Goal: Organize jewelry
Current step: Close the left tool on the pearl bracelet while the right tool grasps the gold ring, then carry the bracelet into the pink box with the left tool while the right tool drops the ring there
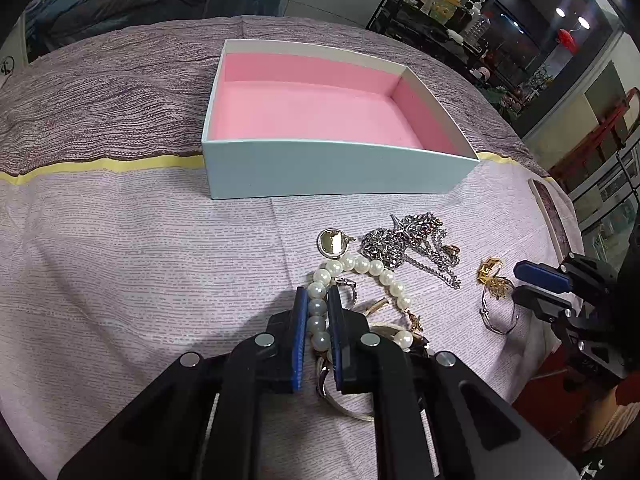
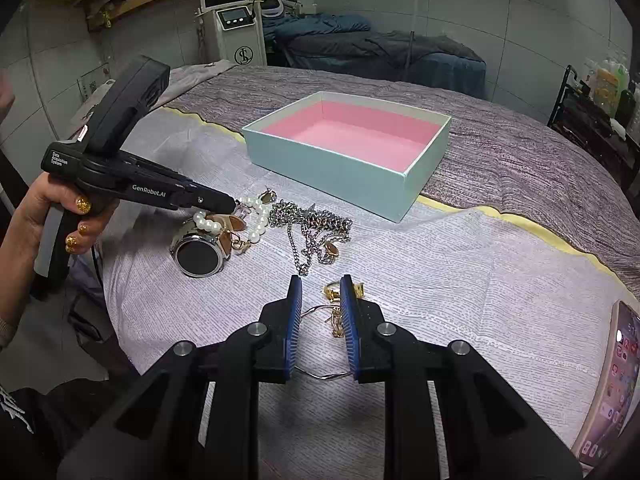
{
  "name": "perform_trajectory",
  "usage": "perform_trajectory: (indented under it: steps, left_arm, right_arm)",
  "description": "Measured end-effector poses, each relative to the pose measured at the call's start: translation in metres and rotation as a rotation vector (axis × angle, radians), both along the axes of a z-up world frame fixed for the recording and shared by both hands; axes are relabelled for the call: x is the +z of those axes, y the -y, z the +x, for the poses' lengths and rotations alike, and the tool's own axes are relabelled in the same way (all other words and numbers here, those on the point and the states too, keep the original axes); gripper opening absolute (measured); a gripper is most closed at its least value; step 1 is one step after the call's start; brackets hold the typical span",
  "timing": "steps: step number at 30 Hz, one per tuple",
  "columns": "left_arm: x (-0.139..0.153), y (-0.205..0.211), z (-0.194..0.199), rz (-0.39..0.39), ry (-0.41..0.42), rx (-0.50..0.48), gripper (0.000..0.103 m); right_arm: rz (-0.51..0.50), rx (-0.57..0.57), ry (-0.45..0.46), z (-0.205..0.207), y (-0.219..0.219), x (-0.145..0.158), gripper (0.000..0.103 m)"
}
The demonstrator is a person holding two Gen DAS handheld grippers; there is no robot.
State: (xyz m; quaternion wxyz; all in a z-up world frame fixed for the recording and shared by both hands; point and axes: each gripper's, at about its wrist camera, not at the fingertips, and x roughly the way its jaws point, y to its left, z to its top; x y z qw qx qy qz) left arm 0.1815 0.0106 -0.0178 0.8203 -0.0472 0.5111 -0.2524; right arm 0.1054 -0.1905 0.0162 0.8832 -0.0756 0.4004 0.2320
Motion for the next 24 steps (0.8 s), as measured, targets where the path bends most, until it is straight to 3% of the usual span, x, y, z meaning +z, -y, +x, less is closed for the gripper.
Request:
perform_trajectory:
  steps: [2,4,8,11,17,19,24]
  left_arm:
    - [0.003,-0.002,-0.001,-0.005,0.012,0.001,0.009]
    - [0.007,-0.007,-0.001,-0.016,0.024,0.013,0.009]
    - [0.013,-0.014,-0.001,-0.034,0.043,0.027,0.009]
    - [0.015,-0.015,-0.001,-0.039,0.049,0.037,0.009]
    - [0.016,-0.021,0.001,-0.063,0.048,0.059,0.009]
    - [0.018,-0.024,0.001,-0.076,0.049,0.062,0.009]
    - [0.029,-0.019,-0.001,-0.087,0.08,0.044,0.009]
  right_arm:
    - [0.019,-0.025,-0.005,0.0,0.004,-0.001,0.024]
    - [0.007,-0.036,0.003,-0.001,0.008,-0.001,0.035]
    - [-0.048,-0.045,0.01,0.005,0.008,-0.007,0.036]
    - [-0.026,-0.046,-0.006,0.014,0.007,-0.01,0.046]
    - [-0.029,-0.066,-0.054,0.032,0.002,-0.024,0.045]
    - [-0.039,-0.07,-0.056,0.033,0.001,-0.028,0.025]
    - [0.015,-0.075,-0.064,0.033,0.008,-0.027,0.025]
